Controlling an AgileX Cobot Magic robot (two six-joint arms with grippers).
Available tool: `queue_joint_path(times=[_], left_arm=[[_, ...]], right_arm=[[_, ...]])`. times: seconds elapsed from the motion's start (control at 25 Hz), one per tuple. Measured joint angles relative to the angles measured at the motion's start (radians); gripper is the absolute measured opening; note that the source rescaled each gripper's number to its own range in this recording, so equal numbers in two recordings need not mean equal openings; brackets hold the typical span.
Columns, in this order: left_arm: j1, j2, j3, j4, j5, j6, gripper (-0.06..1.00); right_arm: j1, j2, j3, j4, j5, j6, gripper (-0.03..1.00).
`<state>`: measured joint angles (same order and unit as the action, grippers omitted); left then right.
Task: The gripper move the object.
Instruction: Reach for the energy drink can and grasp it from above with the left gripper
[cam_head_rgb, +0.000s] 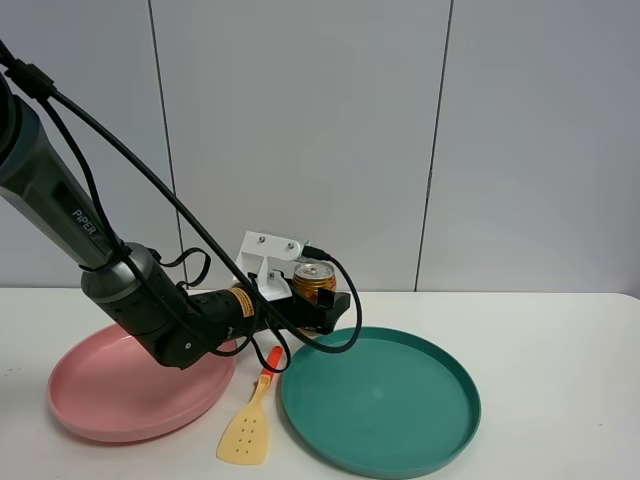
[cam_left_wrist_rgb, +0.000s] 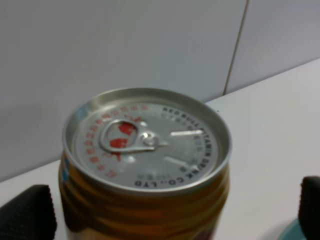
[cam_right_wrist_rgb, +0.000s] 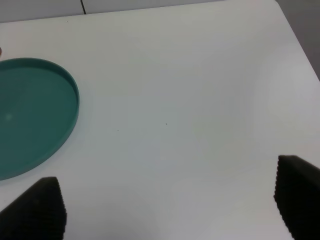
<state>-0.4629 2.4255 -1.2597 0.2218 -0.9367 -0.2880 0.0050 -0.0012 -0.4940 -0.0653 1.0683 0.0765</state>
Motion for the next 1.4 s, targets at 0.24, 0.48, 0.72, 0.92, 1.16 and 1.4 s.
queue_joint_path(times=[0.24,0.48,0.72,0.92,1.16,1.4], left_arm=[[0.0,0.002,-0.003,0.0,0.001,0.017,1.0],[0.0,0.051,-0.105,0.0,0.0,0.027,1.0],[0.0,0.071,-0.137,0.004,0.026,0.027,1.0],[0.0,0.083,-0.138,0.004,0.036,0.027,1.0],[0.0,0.094,-0.139,0.0,0.033,0.027,1.0],[0.0,0.094,-0.139,-0.004,0.024,0.027,1.0]], right_arm=[[0.0,0.0,0.0,0.0,0.0,0.0,1.0],[0.0,0.0,0.0,0.0,0.0,0.0,1.0],[0.0,0.0,0.0,0.0,0.0,0.0,1.0],[0.0,0.0,0.0,0.0,0.0,0.0,1.0],[0.0,0.0,0.0,0.0,0.0,0.0,1.0],[0.0,0.0,0.0,0.0,0.0,0.0,1.0]])
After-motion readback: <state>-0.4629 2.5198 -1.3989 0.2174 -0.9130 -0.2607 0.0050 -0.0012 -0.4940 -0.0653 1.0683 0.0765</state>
